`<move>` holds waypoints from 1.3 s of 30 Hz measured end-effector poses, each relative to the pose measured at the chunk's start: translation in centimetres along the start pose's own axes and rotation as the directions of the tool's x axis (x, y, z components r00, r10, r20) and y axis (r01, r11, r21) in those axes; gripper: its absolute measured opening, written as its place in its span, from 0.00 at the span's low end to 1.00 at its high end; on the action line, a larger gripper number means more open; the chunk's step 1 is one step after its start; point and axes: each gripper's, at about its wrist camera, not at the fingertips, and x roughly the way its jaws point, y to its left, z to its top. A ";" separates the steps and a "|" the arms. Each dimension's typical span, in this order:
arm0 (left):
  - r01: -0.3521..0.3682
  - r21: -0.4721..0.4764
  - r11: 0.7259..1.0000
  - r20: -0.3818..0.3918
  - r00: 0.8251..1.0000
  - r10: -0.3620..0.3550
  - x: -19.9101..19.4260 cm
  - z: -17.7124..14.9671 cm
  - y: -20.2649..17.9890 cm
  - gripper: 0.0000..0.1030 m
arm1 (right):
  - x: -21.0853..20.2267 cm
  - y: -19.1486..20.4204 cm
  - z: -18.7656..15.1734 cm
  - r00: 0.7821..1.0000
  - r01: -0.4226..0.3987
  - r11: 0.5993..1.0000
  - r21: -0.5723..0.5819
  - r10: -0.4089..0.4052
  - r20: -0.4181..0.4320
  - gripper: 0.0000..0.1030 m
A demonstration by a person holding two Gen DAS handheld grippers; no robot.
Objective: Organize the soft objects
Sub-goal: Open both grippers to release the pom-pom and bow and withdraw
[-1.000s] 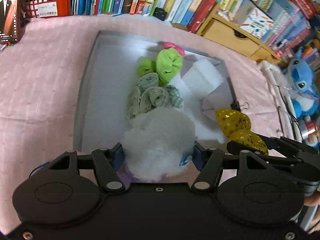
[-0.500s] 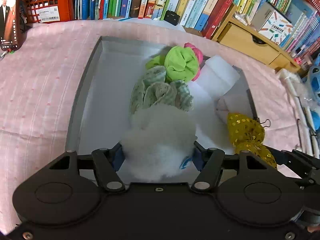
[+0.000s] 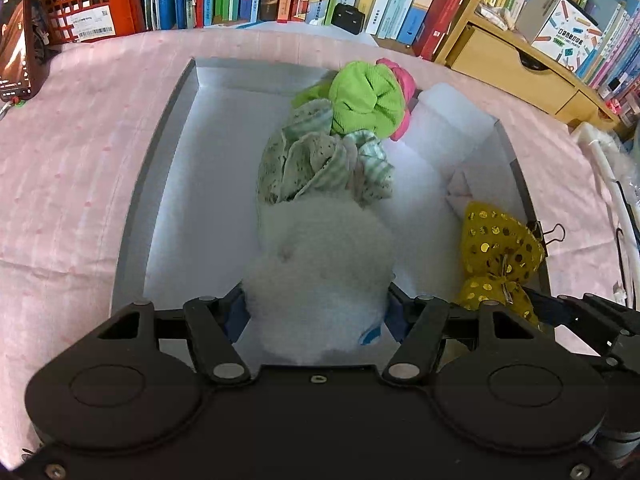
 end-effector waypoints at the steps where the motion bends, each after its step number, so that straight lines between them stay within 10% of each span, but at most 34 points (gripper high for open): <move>1: -0.002 0.001 1.000 -0.002 1.000 0.002 0.1 -0.1 0.0 0.61 | 0.1 0.0 0.0 1.000 0.001 1.000 0.001 -0.001 -0.002 0.64; 39: 0.052 0.063 0.997 0.118 0.991 -0.059 -5.5 -1.7 -0.1 0.79 | -3.0 0.4 -0.7 0.997 0.019 1.000 -0.023 -0.017 0.072 0.91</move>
